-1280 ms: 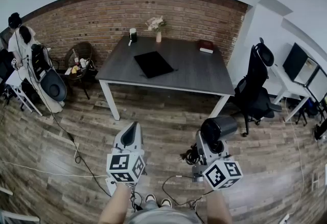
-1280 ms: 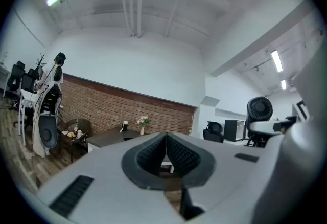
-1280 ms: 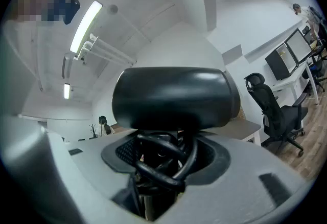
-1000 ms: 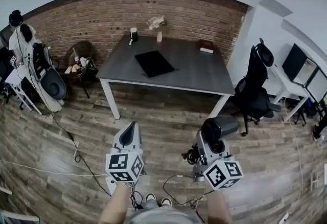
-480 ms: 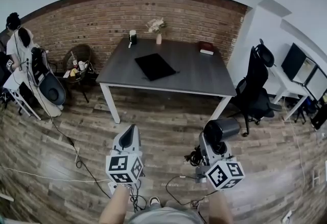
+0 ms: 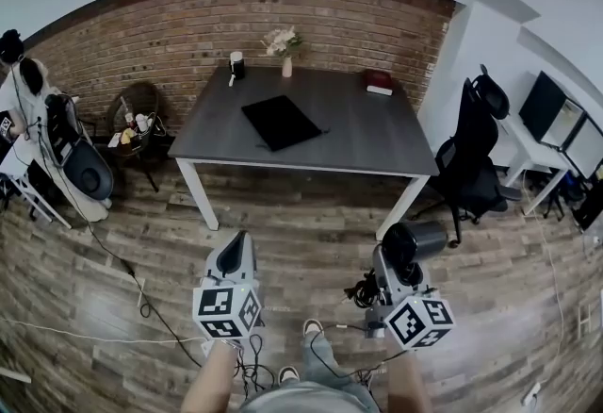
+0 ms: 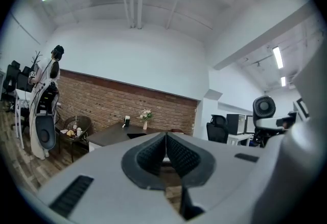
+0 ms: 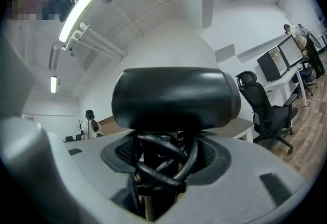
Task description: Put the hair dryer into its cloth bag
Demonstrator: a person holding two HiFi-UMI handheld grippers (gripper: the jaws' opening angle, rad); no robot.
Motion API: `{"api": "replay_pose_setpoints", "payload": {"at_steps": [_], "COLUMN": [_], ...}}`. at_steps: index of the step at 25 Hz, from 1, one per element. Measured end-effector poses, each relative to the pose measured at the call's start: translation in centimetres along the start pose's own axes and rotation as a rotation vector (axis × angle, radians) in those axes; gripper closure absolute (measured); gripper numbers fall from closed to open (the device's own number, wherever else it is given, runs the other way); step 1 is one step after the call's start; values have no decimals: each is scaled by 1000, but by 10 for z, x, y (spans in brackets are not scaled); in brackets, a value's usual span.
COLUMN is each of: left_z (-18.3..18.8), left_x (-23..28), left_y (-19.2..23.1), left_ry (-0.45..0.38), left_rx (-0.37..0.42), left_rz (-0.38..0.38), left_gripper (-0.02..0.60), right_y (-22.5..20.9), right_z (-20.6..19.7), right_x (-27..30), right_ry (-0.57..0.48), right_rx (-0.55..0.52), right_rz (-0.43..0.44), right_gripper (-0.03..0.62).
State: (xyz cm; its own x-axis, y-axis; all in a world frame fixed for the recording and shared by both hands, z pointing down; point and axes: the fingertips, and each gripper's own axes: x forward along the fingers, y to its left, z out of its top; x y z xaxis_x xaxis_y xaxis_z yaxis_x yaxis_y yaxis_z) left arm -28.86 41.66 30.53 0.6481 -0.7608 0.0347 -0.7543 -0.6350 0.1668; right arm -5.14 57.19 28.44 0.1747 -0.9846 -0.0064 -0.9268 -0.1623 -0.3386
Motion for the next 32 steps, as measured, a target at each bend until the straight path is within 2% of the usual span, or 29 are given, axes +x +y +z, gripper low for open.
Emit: {"api": "replay_pose_setpoints", "payload": {"at_steps": [4,11,24,32], "left_z": [-3,6,17,18], "left_x": [35,112,244,300], "left_y": [5,9,10,14], "left_ry": [1,-1,-25,-23], "left_rx": [6,9,11,13], "left_rz": [5,34,87,103], "left_gripper": [575,575,575,575], "right_y": [-17,-48,-119,-149], "right_z": [-1,22,45,50], "right_x": [35,114,241,298], "right_ry": [7,12,25,35], "right_rx": [1,-35,-30,-17], "right_rz": [2,30,76,86], "right_gripper": [345,345,345,345]}}
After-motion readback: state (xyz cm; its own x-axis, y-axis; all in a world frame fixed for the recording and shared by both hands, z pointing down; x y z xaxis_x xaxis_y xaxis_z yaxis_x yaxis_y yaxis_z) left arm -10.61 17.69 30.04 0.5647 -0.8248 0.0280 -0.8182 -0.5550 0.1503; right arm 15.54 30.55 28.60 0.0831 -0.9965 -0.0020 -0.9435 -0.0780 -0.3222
